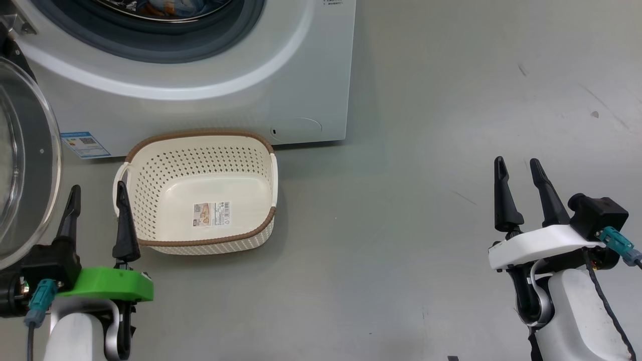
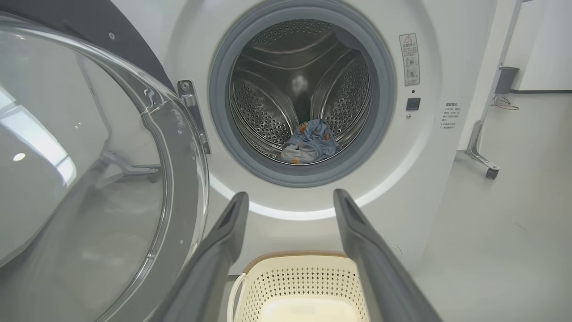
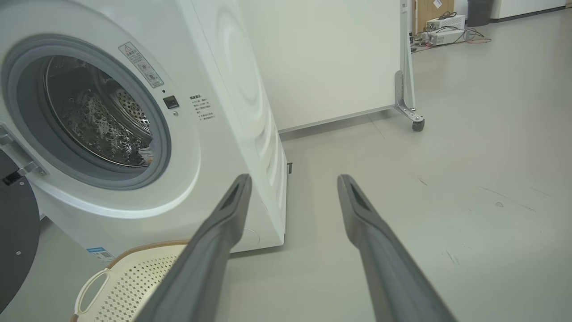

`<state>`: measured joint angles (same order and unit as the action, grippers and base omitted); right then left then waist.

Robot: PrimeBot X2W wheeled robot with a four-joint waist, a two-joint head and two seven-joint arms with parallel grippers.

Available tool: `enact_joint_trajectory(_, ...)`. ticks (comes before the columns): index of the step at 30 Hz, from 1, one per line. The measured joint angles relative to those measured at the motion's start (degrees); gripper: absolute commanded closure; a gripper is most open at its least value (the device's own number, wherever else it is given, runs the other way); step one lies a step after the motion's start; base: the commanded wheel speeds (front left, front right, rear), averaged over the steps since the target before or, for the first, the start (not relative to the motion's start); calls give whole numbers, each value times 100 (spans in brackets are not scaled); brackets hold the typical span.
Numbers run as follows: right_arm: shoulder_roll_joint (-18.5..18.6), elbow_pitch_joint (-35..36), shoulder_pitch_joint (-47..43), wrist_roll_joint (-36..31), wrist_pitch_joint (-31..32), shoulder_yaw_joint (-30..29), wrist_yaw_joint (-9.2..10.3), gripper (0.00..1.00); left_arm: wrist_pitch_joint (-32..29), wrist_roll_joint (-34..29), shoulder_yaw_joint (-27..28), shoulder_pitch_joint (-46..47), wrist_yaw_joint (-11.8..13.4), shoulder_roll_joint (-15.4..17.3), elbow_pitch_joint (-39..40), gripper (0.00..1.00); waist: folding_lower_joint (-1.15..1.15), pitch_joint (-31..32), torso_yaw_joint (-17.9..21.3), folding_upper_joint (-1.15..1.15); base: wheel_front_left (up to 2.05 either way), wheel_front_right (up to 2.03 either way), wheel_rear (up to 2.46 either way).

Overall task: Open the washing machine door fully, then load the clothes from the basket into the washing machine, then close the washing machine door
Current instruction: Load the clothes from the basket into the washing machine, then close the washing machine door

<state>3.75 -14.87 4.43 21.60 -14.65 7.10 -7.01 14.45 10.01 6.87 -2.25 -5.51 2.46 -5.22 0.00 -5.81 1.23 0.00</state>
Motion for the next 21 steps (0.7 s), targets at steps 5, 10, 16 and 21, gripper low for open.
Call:
enact_joint_trajectory(5, -4, -14, 0, 0, 0, -12, 0, 0, 0, -1, -108, -2, -1, -1, -12, 0, 0, 51, -18, 0, -61, 61, 0)
enact_joint_trajectory(10, -5, -42, -9, 0, 0, -9, 0, 0, 0, -1, -134, -9, -2, -2, -33, 0, 0, 144, -50, 0, -42, 42, 0)
enact_joint_trajectory(16, -7, -48, -24, -1, 0, 45, 0, 0, 0, 0, -130, -24, -2, -2, -49, 0, 0, 212, -60, 0, -19, 19, 0)
enact_joint_trajectory(21, -5, -48, -26, -1, 0, 46, 0, 0, 0, 0, -70, -26, -2, -3, -31, 0, 0, 227, -69, 0, -1, 1, 0)
